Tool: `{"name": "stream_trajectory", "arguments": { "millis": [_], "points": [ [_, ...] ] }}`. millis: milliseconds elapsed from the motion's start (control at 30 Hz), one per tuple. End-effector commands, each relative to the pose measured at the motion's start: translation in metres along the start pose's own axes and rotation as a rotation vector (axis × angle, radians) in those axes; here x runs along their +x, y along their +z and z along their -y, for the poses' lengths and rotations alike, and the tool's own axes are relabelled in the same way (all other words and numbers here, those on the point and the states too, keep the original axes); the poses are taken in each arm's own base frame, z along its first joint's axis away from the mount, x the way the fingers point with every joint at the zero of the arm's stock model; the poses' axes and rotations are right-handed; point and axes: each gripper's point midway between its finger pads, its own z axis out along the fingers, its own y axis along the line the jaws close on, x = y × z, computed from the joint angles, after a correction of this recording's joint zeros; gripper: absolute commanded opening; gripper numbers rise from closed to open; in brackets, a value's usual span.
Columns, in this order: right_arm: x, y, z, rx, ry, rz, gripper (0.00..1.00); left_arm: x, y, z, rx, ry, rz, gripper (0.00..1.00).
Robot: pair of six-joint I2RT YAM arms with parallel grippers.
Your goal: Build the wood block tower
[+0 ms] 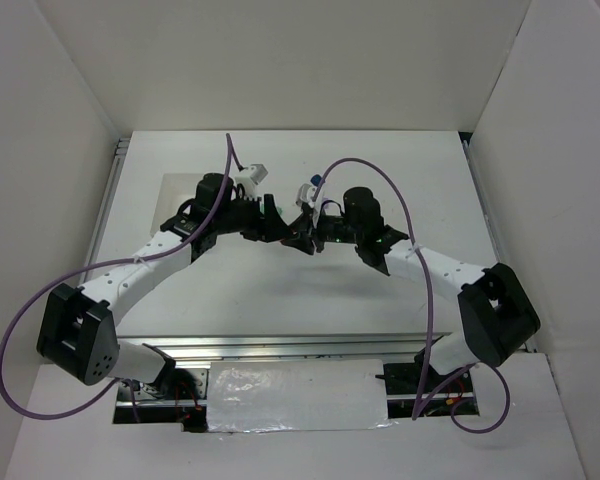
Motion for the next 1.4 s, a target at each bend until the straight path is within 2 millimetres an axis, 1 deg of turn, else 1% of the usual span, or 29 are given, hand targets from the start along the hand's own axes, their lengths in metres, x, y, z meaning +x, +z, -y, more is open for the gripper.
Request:
{"name": "stream_trajectory", "arguments": {
  "millis": [0,100,167,200,300,333,367,400,433,500,567,667,700,767,800,867,900,933,1000,1033,1067,1100,1133,1200,1233,1267,1300,1333,1367],
  "points": [
    [-0.039,-0.001,0.006,0.041,-0.097,0.092,0.3,-0.006,0.0,0.018,0.094,0.004,0.015,0.65],
    [-0.035,0.002,0.012,0.079,-0.083,0.07,0.3,-0.006,0.0,0.022,0.105,0.011,0.015,0.48],
    [-0.037,0.003,0.017,0.106,-0.075,0.075,0.31,-0.006,-0.001,0.021,0.094,0.011,0.013,0.4],
    [-0.038,0.003,0.019,0.118,-0.067,0.077,0.31,-0.007,-0.001,0.02,0.087,0.01,0.013,0.33],
    [-0.039,0.002,0.023,0.144,-0.057,0.076,0.34,-0.011,-0.002,0.018,0.057,0.017,0.019,0.22],
    [-0.039,0.002,0.024,0.148,-0.057,0.073,0.39,-0.015,-0.003,0.019,0.051,0.022,0.028,0.2],
    [-0.037,0.001,0.024,0.152,-0.054,0.069,0.46,-0.014,-0.002,0.013,0.012,0.016,0.026,0.18],
    [-0.037,0.001,0.024,0.154,-0.054,0.068,0.54,-0.015,-0.002,0.011,-0.011,0.019,0.025,0.14],
    [-0.035,0.0,0.024,0.154,-0.051,0.064,0.54,-0.023,-0.003,0.012,-0.034,0.027,0.04,0.11],
    [-0.034,-0.001,0.024,0.162,-0.04,0.058,0.56,-0.022,-0.001,0.002,-0.106,0.025,0.029,0.07],
    [-0.034,-0.002,0.027,0.181,-0.032,0.054,0.61,-0.026,0.001,0.001,-0.139,0.028,0.034,0.05],
    [-0.034,-0.003,0.029,0.192,-0.019,0.049,0.81,-0.028,0.004,-0.003,-0.187,0.03,0.033,0.04],
    [-0.03,-0.004,0.028,0.191,-0.011,0.03,1.0,-0.026,0.004,-0.008,-0.223,0.026,0.029,0.03],
    [-0.026,-0.009,0.029,0.208,-0.005,0.011,1.0,-0.027,0.006,-0.013,-0.273,0.016,0.03,0.02],
    [-0.025,-0.012,0.029,0.218,-0.005,0.009,1.0,-0.029,0.004,-0.025,-0.347,0.006,0.036,0.01],
    [-0.021,-0.028,0.03,0.264,0.002,0.013,1.0,-0.022,0.009,-0.034,-0.393,-0.02,0.004,0.01],
    [-0.018,-0.035,0.031,0.284,0.011,0.014,1.0,-0.021,0.011,-0.045,-0.452,-0.036,-0.001,0.01],
    [-0.018,-0.049,0.03,0.316,0.019,0.022,1.0,-0.02,0.012,-0.049,-0.474,-0.045,-0.006,0.01],
    [-0.011,-0.066,0.038,0.401,0.067,0.004,1.0,-0.02,0.017,-0.057,-0.518,-0.067,-0.004,0.01],
    [-0.015,-0.078,0.04,0.447,0.08,0.011,1.0,-0.016,0.023,-0.064,-0.543,-0.078,-0.019,0.01],
    [-0.004,-0.093,0.055,0.559,0.147,-0.024,1.0,-0.016,0.027,-0.065,-0.552,-0.082,-0.021,0.01],
    [-0.003,-0.103,0.062,0.621,0.178,-0.034,1.0,-0.011,0.034,-0.076,-0.589,-0.104,-0.033,0.01],
    [0.001,-0.114,0.066,0.683,0.219,-0.057,1.0,-0.006,0.039,-0.079,-0.606,-0.115,-0.051,0.01],
    [0.004,-0.142,0.087,0.859,0.314,-0.053,1.0,-0.002,0.052,-0.088,-0.64,-0.16,-0.067,0.01],
    [0.003,-0.151,0.089,0.892,0.333,-0.05,1.0,0.001,0.057,-0.091,-0.66,-0.169,-0.073,0.01],
    [0.003,-0.167,0.096,0.981,0.388,-0.031,1.0,0.004,0.065,-0.095,-0.681,-0.202,-0.081,0.02],
    [0.009,-0.175,0.096,1.012,0.416,-0.046,1.0,0.005,0.067,-0.099,-0.713,-0.219,-0.077,0.02],
    [0.008,-0.183,0.099,1.043,0.43,-0.036,1.0,0.004,0.069,-0.098,-0.725,-0.235,-0.08,0.02],
    [0.005,-0.193,0.102,1.101,0.46,-0.005,1.0,0.011,0.077,-0.105,-0.754,-0.279,-0.082,0.03]
  ]
}}
